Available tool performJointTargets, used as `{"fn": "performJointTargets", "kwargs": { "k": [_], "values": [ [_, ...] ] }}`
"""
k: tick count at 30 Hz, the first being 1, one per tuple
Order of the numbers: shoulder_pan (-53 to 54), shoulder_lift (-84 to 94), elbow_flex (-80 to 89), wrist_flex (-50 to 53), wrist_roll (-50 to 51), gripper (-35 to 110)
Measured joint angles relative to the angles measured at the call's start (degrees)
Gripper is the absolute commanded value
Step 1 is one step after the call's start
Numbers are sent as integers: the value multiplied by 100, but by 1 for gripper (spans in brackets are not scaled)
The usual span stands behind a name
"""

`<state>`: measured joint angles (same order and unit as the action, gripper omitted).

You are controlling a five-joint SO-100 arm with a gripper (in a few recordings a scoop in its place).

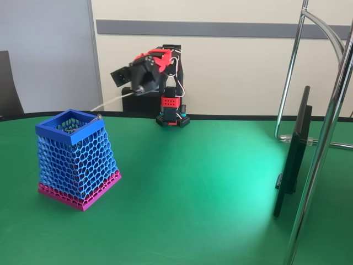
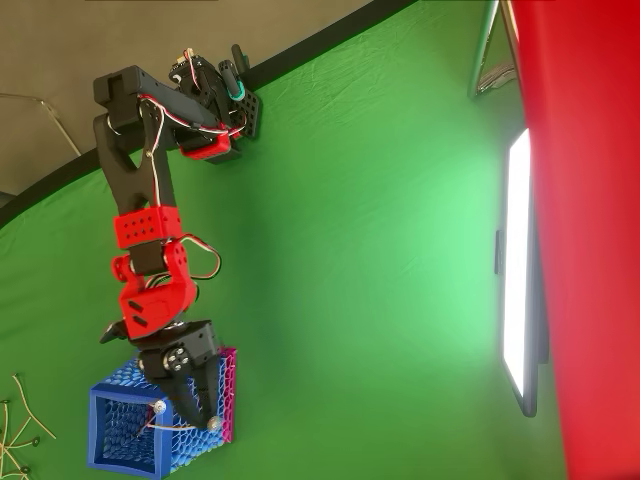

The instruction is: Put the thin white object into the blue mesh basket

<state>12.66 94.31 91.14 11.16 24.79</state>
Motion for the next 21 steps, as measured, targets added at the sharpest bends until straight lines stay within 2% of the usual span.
{"fn": "performJointTargets", "kwargs": {
  "k": [6, 14, 19, 21],
  "values": [
    [492, -606, -729, 360, 1002, 0],
    [1336, -1564, -1652, 1125, 3331, 0],
    [1881, -1564, -1529, 650, 3498, 17],
    [2127, -1512, -1239, 281, 3366, 18]
  ]
}}
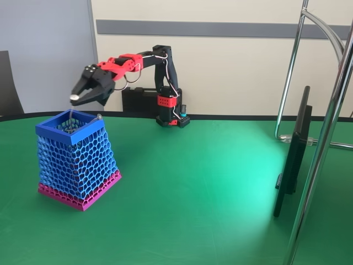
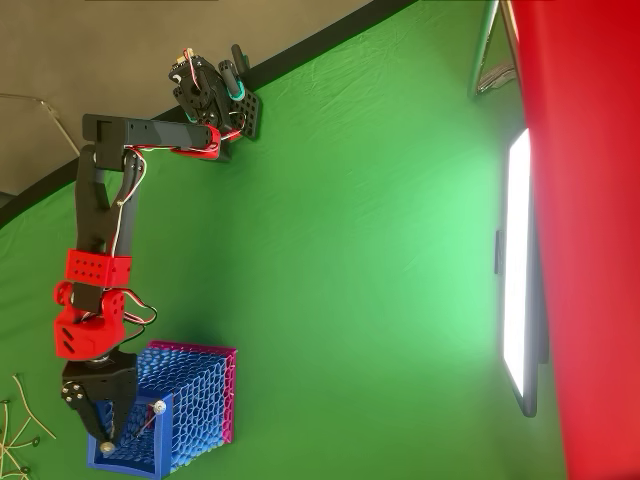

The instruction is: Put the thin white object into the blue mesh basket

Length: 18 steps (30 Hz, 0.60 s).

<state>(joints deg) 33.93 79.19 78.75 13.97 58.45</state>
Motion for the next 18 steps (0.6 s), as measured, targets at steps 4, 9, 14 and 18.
{"fn": "performJointTargets", "kwargs": {
  "k": [4, 9, 14, 18],
  "values": [
    [299, 290, 519, -387, -290, 20],
    [404, 1011, 1468, -967, -879, 19],
    [158, 1837, 2338, -1099, -1863, 16],
    [-281, 2698, 3270, -1125, -3023, 11]
  ]
}}
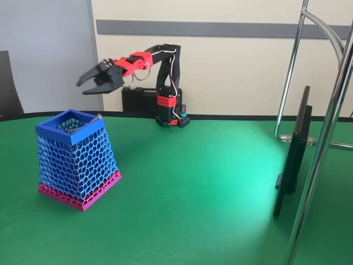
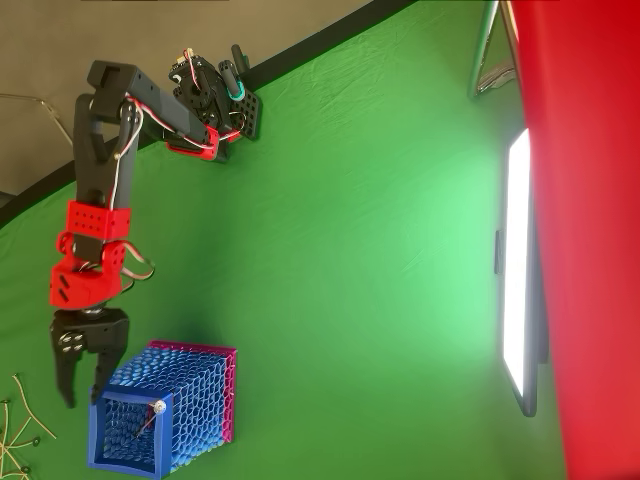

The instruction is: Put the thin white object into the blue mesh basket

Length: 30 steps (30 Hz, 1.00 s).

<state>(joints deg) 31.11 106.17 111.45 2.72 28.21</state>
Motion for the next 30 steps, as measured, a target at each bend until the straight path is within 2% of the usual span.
{"fn": "performJointTargets", "kwargs": {
  "k": [8, 10, 13, 20, 25, 30],
  "values": [
    [-1081, 1652, 1819, 457, -2250, 18],
    [-1336, 1916, 2153, 694, -2628, 25],
    [-1749, 2505, 2698, 1327, -3226, 26],
    [-2399, 3595, 3454, 2215, -3744, 22],
    [-2874, 4649, 4008, 3261, -3744, 16],
    [-3278, 5643, 4562, 3823, -3656, 8]
  ]
}}
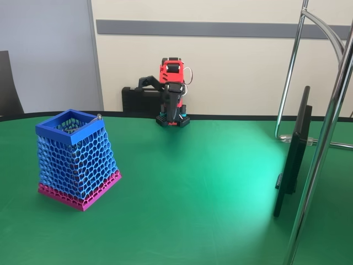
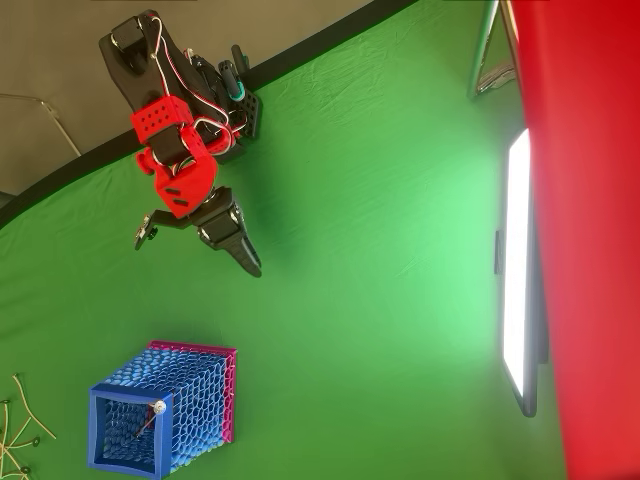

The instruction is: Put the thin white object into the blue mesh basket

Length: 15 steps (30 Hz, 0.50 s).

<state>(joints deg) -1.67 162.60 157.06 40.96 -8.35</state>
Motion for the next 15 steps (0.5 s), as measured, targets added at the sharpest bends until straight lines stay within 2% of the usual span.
{"fn": "performJointTargets", "kwargs": {
  "k": [4, 15],
  "values": [
    [-88, 668, 422, 413, 0, 1],
    [-88, 2364, 1380, 1362, 167, 0]
  ]
}}
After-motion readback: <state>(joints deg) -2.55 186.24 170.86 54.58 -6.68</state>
